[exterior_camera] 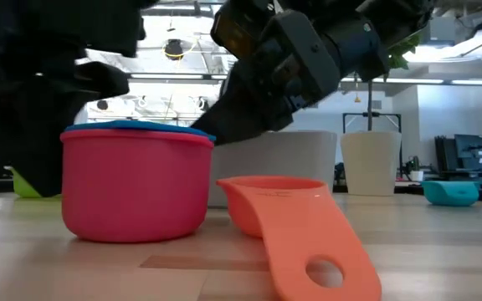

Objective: Nest measuring cups in basket
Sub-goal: Stack the blue measuring cup on top of the red measuring cup

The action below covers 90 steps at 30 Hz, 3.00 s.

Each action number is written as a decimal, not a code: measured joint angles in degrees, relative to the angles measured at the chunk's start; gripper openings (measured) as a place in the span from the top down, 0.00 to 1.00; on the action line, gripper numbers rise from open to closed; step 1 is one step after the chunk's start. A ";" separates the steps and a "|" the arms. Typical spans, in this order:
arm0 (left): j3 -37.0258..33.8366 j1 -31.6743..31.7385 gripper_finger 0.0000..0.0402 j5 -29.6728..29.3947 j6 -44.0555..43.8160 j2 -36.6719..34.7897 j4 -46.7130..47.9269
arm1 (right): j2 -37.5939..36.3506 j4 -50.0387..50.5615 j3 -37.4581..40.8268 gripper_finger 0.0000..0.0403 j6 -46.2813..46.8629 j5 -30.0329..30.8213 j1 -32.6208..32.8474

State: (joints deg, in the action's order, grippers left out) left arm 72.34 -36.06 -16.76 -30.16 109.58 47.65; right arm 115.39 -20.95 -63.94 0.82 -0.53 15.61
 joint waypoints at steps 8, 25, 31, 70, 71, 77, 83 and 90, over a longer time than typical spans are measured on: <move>0.00 1.57 0.97 0.00 1.91 -0.02 -2.52 | -0.05 -1.81 0.00 0.98 -2.27 -1.14 -0.06; 0.00 2.65 0.97 0.29 2.24 -0.10 -3.44 | -5.56 10.46 0.04 0.98 -2.00 9.65 3.00; 0.00 2.67 0.97 -0.06 2.99 -0.11 -3.49 | -3.57 10.76 0.12 0.98 -1.10 9.65 3.20; 0.04 6.09 0.97 -6.53 15.18 -0.15 -7.28 | -4.05 15.89 -0.32 0.98 -0.88 7.68 4.29; 0.04 6.18 0.97 -6.53 15.68 -0.15 -7.82 | -3.94 16.27 -0.44 0.98 -0.91 7.74 3.94; 0.04 6.91 0.97 -6.53 17.87 -0.15 -9.42 | -3.93 16.06 -1.84 0.98 -3.18 7.50 2.19; 0.04 7.94 0.97 -6.52 19.86 -0.17 -11.40 | -3.93 16.73 -3.04 0.98 -4.15 6.74 1.75; 2.49 7.14 0.97 -4.95 12.89 -0.17 3.65 | -5.35 21.06 -3.08 0.97 -3.86 14.77 4.32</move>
State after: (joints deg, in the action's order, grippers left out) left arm 74.83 -28.92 -21.71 -17.27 109.40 51.30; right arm 110.04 0.11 -67.02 -3.04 14.24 19.93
